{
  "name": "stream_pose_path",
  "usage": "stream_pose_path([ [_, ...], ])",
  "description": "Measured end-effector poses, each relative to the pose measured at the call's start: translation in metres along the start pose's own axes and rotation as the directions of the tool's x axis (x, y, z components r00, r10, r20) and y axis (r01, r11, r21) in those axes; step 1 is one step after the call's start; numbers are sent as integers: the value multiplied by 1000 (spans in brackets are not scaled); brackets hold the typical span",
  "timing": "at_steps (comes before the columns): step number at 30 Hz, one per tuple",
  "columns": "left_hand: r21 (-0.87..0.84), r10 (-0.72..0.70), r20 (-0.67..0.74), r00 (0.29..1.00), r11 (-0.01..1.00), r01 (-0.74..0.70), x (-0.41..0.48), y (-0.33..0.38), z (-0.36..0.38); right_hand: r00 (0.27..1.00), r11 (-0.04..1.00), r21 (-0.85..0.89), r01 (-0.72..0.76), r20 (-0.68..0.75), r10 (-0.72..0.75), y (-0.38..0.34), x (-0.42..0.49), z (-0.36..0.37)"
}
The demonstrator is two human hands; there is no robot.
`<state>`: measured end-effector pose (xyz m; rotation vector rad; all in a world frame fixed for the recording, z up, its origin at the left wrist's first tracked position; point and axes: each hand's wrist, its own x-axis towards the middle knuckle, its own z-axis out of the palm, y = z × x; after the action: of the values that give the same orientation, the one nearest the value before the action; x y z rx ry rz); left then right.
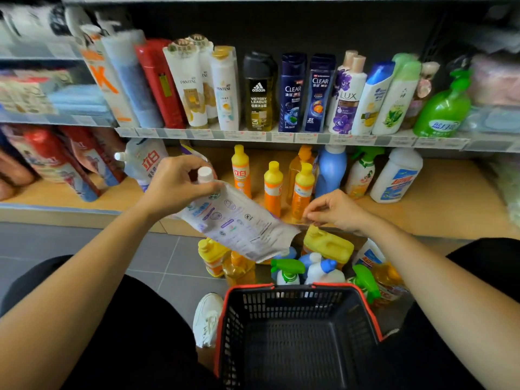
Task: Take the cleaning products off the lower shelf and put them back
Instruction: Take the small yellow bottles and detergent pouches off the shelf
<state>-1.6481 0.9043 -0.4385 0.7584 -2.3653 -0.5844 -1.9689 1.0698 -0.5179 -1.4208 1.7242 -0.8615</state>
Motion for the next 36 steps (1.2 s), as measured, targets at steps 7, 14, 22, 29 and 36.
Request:
stream_pose_path([
  [7,194,-169,137,976,971,140,10,-14,-16,992,991,-54,121,-32,-122,-36,32,57],
  [14,-105,-553,105,826,820,563,23,-42,-50,956,967,45,250,146,-254,-100,68,139],
  [22,-583,-702,-2,712,579,570,33,-48,-39,960,967,50,251,117,-255,-111,70,155],
  [29,-731,-748,-23,664,465,499,47,-48,-17,948,965,-219,141,-251,-195,-97,92,134],
  [36,-848,-770,-9,638,345,404,66,-94,-20,948,950,-300,81,-270,-167,-126,156,99],
])
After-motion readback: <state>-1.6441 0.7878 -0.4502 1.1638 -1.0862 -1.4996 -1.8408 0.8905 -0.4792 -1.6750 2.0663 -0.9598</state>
